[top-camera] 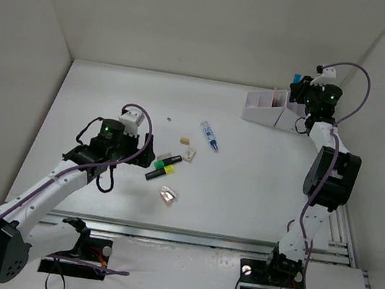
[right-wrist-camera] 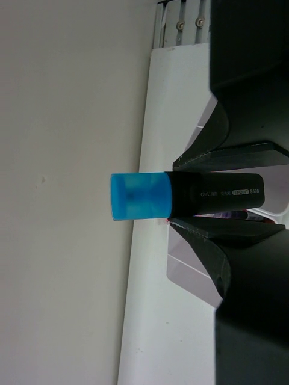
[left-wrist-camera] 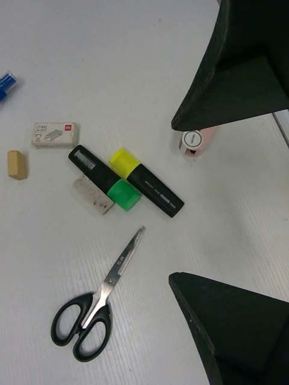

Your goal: Sort the stationery into containers

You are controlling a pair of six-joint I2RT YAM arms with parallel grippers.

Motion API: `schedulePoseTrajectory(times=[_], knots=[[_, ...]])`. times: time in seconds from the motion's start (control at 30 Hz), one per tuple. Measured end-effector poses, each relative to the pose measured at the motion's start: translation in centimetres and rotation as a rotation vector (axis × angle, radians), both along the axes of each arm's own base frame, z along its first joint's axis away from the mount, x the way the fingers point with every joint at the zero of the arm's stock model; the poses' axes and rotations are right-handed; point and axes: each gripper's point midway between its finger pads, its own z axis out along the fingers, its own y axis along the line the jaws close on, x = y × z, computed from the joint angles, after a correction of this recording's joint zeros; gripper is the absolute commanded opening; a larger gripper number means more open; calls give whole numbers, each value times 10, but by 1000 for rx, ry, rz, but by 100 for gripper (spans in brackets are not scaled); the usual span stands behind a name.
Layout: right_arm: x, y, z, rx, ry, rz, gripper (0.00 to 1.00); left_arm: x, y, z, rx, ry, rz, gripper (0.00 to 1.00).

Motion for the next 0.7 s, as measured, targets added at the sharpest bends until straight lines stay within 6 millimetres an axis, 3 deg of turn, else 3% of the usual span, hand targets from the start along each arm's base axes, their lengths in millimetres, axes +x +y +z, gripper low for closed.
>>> schedulePoseTrajectory(times=[0.2,0.27,0.43,0.7], knots=[[7,-2,-24,-1,23,-7,14,4,4,-3,1,14,35,99],[8,-3,-31,-3,33,-11,23,5,5,-5,4,23,41,99],[8,-4,-38,0,43,-18,65,6,5,-8,9,40,45,99],[-2,-1,-54,36,79,-18,75,7,5,-8,6,42,48,99]])
